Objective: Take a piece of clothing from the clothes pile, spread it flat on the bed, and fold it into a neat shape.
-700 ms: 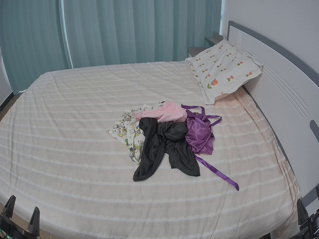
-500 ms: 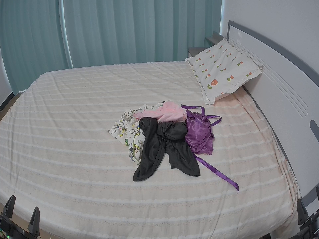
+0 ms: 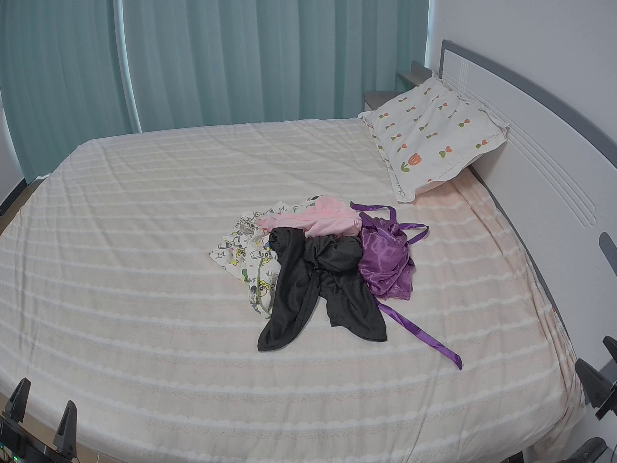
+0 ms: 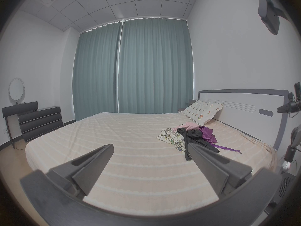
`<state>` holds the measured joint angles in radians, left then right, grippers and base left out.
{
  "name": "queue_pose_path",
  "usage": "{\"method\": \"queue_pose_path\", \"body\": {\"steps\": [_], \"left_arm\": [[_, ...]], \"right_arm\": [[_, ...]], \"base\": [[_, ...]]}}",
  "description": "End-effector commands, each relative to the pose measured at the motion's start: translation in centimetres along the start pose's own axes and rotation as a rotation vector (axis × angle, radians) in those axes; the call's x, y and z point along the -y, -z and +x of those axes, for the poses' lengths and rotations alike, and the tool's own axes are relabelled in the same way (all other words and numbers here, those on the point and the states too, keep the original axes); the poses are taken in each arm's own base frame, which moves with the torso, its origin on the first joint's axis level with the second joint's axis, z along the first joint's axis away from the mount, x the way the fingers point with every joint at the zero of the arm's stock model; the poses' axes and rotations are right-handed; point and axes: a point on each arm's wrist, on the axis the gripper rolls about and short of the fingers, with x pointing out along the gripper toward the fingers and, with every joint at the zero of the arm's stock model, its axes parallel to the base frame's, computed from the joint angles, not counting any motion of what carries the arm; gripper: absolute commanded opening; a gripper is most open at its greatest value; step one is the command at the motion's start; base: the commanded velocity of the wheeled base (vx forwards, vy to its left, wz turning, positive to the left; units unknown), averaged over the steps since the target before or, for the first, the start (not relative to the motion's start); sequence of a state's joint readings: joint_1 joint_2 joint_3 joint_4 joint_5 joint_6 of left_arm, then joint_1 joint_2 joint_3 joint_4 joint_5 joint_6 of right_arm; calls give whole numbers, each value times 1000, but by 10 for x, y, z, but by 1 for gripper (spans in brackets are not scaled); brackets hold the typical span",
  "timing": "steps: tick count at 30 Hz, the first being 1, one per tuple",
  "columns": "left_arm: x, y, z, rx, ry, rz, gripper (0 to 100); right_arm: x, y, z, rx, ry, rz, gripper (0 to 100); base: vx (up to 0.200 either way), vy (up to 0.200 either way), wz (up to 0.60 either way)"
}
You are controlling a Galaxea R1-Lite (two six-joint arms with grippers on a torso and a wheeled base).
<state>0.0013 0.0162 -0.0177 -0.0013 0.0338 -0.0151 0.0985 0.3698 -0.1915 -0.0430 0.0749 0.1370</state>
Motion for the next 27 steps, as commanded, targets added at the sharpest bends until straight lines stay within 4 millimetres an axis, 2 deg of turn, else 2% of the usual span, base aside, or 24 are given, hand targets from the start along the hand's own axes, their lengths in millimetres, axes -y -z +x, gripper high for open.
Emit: {"method": "queue_pose_path", "body": {"steps": [1, 3, 4, 5, 7, 8, 14, 15, 17, 20, 23, 24, 25, 27], "left_arm": [[0, 5, 0, -6, 0, 0, 100], [0, 5, 0, -6, -2, 0, 100], [0, 5, 0, -6, -2, 0, 100], [0, 5, 0, -6, -2, 0, 100], [0, 5, 0, -6, 0, 0, 100], [0, 5, 0, -6, -2, 0, 100], [0, 5, 0, -6, -2, 0, 100], [0, 5, 0, -6, 0, 0, 100], [0, 5, 0, -6, -2, 0, 100], [0, 5, 0, -6, -2, 0, 100], [0, 5, 0, -6, 0, 0, 100], [0, 5, 0, -6, 0, 0, 100], [0, 5, 0, -6, -2, 0, 100], [0, 5, 0, -6, -2, 0, 100]], "right_arm": [[-4, -15, 82, -301, -96, 128, 100], [-6, -12, 105, -357, -108, 157, 100], [-6, -12, 105, -357, -108, 157, 100], [-10, -7, 129, -409, -114, 203, 100], [-12, -4, 145, -429, -114, 243, 100], [-16, 3, 165, -454, -113, 288, 100], [-29, 28, 231, -458, -108, 352, 100], [-30, 30, 234, -458, -107, 353, 100], [-38, 45, 260, -455, -82, 361, 100], [-48, 60, 287, -459, -46, 388, 100], [-59, 67, 306, -465, -45, 433, 100], [-59, 67, 306, -465, -45, 433, 100], [-66, 74, 317, -474, -51, 450, 100], [-73, 84, 326, -490, -59, 449, 100]], "base": [[0, 0, 0], [0, 0, 0], [0, 0, 0], [0, 0, 0], [0, 0, 0], [0, 0, 0], [0, 0, 0], [0, 0, 0], [0, 0, 0], [0, 0, 0], [0, 0, 0], [0, 0, 0], [0, 0, 0], [0, 0, 0]]}}
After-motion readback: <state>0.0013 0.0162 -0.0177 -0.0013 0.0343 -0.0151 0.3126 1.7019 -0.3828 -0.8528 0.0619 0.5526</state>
